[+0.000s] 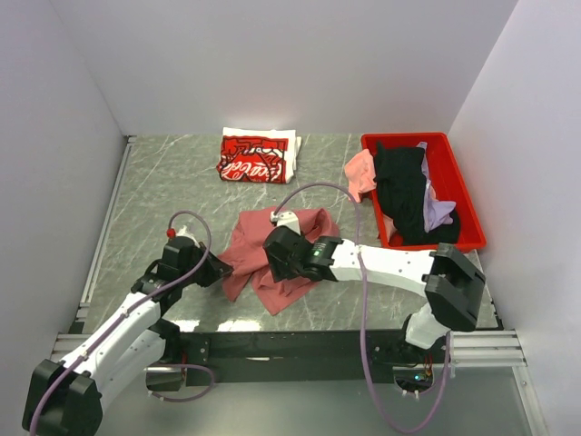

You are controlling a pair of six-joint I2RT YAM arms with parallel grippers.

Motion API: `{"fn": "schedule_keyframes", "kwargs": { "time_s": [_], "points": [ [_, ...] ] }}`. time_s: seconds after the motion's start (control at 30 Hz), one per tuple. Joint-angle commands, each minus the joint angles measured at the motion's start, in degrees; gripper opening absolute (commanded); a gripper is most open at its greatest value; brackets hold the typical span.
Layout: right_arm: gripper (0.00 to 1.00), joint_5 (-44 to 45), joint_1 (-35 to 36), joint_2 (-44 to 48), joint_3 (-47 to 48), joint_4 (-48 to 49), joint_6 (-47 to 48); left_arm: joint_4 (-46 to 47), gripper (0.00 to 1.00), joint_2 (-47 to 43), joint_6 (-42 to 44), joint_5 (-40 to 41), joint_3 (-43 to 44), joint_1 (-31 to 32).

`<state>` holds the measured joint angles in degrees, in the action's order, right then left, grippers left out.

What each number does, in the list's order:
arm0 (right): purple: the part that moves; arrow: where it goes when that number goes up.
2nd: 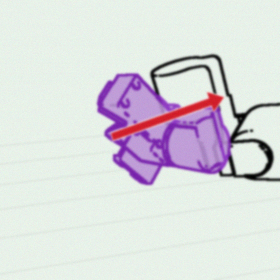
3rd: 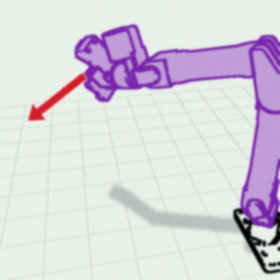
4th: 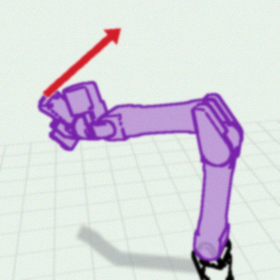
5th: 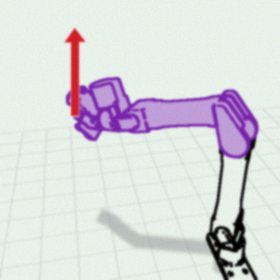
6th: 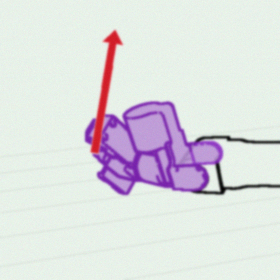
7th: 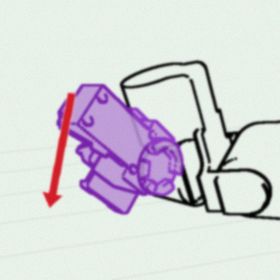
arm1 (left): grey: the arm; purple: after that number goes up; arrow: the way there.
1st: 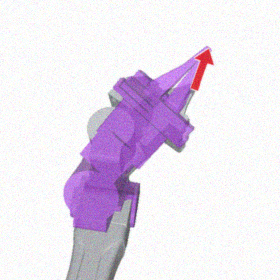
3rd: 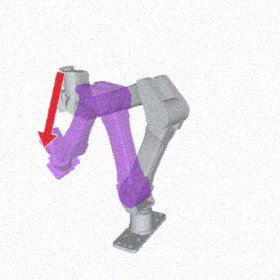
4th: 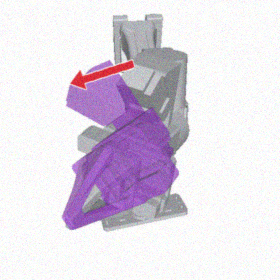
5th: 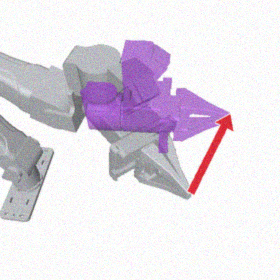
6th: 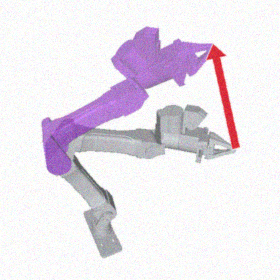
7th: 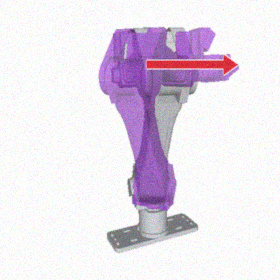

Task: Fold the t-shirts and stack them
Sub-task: Flatten the tshirt out

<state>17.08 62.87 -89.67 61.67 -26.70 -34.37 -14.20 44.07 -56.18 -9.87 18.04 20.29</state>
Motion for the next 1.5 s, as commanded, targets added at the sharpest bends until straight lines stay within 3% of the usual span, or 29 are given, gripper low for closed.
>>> {"fn": "schedule_keyframes", "kwargs": {
  "time_s": [0.0, 0.13, 0.23, 0.27, 0.37, 0.47, 0.77, 0.93, 1.03, 1.47],
  "points": [
    [0.65, 5.33, 0.23, -2.34, 3.28, -2.57, -2.45, 0.40, 0.01, -0.74, 1.43, 1.17, 2.00, 0.19],
    [0.59, 8.22, 0.58, -5.34, 4.77, -5.20, -3.51, -0.74, 0.01, -1.36, 1.52, 2.92, 2.61, 0.27],
    [0.48, 11.74, 0.50, -5.96, 4.78, -7.31, -5.09, -1.18, 0.01, -2.06, 1.43, 4.50, 2.79, 0.18],
    [0.37, 12.70, 0.58, -5.35, 4.60, -7.58, -5.61, -1.36, 0.01, -2.15, 1.51, 5.20, 2.87, 0.18],
    [0.20, 14.03, 0.50, -3.41, 3.90, -8.10, -6.23, -2.06, 0.01, -2.06, 1.60, 6.44, 3.58, 0.18],
    [0.10, 16.57, 0.32, -1.31, 3.37, -9.07, -6.41, -2.50, 0.01, -1.63, 2.04, 8.19, 4.37, 0.18],
    [0.02, 18.16, -5.21, 5.98, -1.11, -8.38, -5.80, -6.81, 0.01, 1.72, 2.75, 15.75, 9.46, 0.10],
    [0.00, 15.10, -14.24, 13.28, -5.85, -5.48, -2.91, -7.25, 0.01, 0.84, 1.69, 18.65, 11.57, 0.10],
    [0.00, 12.54, -19.52, 19.33, -7.09, -2.66, -0.44, -9.35, 0.01, 0.31, 0.55, 24.35, 14.99, 0.18],
    [0.00, 16.93, -29.38, 32.01, 9.69, 1.47, 11.69, -13.31, 0.01, 2.51, 5.20, 45.72, 44.17, 0.10]
  ]
}}
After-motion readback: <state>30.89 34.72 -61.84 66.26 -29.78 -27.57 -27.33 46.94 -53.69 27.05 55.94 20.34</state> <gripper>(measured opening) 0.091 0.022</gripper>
